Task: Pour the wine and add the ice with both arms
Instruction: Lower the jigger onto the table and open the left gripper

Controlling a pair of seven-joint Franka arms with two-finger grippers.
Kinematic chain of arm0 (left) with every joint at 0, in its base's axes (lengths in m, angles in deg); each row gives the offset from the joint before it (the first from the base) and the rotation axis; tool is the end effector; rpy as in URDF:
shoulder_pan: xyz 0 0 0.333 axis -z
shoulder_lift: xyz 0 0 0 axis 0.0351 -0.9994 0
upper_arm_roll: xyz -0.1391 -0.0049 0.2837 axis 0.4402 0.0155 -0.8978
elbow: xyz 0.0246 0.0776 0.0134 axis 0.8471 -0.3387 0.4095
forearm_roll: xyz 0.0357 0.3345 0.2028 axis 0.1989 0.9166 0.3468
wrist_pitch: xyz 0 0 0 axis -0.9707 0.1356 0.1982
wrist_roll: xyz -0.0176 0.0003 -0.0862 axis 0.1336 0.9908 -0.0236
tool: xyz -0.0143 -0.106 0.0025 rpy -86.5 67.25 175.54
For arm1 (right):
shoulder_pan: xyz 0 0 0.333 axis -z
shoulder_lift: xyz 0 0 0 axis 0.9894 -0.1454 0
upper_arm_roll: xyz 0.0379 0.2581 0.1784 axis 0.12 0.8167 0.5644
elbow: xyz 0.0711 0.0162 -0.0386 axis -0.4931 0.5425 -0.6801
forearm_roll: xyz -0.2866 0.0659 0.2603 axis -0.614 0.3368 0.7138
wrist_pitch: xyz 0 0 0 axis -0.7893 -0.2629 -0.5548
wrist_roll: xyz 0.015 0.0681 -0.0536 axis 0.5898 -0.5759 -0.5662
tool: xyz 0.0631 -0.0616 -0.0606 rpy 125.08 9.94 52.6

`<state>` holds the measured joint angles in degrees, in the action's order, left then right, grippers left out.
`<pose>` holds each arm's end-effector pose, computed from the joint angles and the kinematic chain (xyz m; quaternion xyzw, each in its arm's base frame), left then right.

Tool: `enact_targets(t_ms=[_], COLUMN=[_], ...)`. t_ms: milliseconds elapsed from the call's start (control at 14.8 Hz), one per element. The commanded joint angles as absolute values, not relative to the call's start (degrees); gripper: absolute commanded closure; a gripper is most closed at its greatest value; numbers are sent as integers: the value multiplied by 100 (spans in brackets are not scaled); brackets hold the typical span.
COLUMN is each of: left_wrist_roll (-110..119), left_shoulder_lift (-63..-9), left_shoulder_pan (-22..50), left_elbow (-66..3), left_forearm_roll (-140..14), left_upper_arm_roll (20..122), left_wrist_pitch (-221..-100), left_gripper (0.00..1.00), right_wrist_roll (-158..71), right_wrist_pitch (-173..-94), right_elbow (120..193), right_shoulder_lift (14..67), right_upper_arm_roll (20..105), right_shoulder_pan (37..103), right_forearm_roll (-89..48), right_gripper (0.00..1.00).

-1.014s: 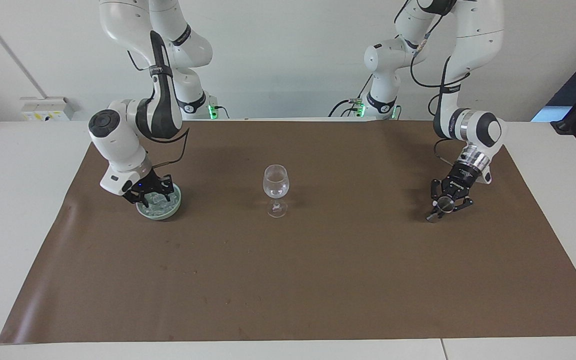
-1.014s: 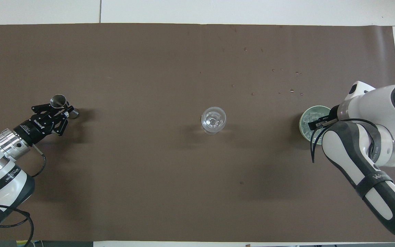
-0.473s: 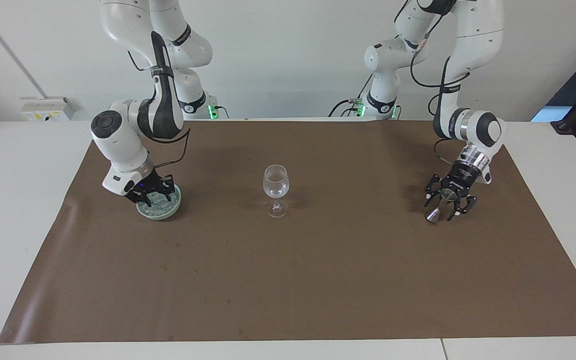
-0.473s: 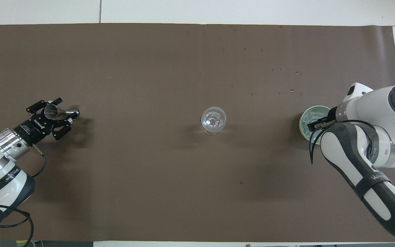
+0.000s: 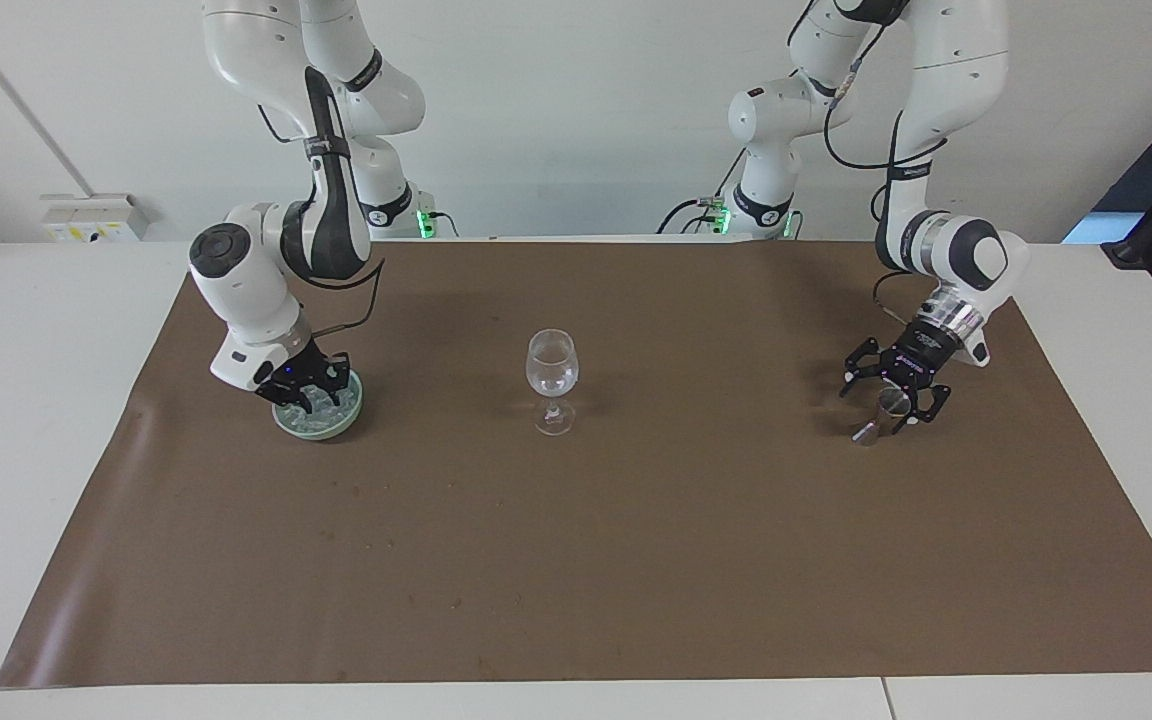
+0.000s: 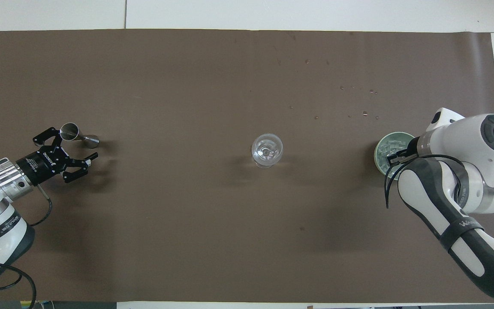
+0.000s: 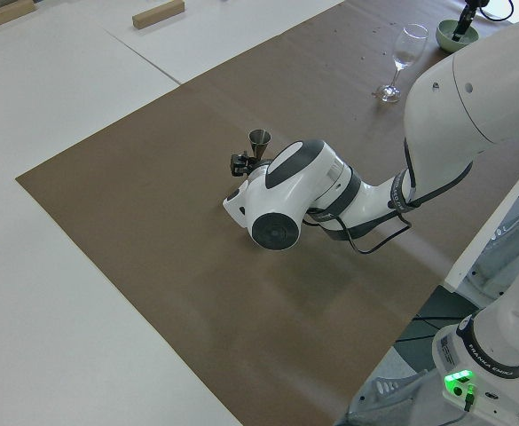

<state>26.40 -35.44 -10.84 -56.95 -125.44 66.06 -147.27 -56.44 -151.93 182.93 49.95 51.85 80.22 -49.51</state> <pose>0.4931 0.0959 0.2590 0.4242 0.7531 -0.2109 0.4564 0.5277 -0.0198 0.3145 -0.9886 -0.1503 -0.0012 0.0082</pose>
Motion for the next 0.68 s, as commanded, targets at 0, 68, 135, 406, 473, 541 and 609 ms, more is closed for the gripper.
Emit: enact_targets(t_ms=[0, 68, 135, 406, 473, 541, 609], left_wrist_roll=[2589, 2598, 2589, 2589, 2598, 2598, 2598], left_shoulder_lift=[-3326, -3299, -3273, -3229, -3238, -3246, -3255], left_shoulder_pan=[-1284, -1284, -1302, -1530, -1530, -1557, -1635], left_elbow=[-5825, -5798, -5781, -5474, -5325, -5158, -4956], left_forearm_roll=[-11818, -11554, -11404, -10202, -9876, -9534, -9156], left_upper_arm_roll=[6611, 6611, 6602, 6584, 6584, 6550, 6514], left_wrist_pitch=[-14559, -14576, -14594, -14515, -14454, -14392, -14305], left_gripper=[0, 0, 0, 0, 0, 0, 0], right_wrist_roll=[-5819, -5819, -5811, -5810, -5810, -5810, -5819], right_wrist_pitch=[-15297, -15297, -15297, -15254, -15236, -15183, -15052], right_elbow=[18430, 18430, 18430, 18387, 18369, 18308, 18186], right_shoulder_lift=[5107, 5107, 5107, 5098, 5098, 5098, 5080], right_upper_arm_roll=[5196, 5196, 5196, 5196, 5196, 5196, 5196], right_shoulder_pan=[8050, 8050, 8050, 8050, 8050, 8050, 8050], right_forearm_roll=[-4841, -4841, -4841, -4841, -4841, -4841, -4841], right_gripper=[71, 77, 82, 86, 86, 86, 86])
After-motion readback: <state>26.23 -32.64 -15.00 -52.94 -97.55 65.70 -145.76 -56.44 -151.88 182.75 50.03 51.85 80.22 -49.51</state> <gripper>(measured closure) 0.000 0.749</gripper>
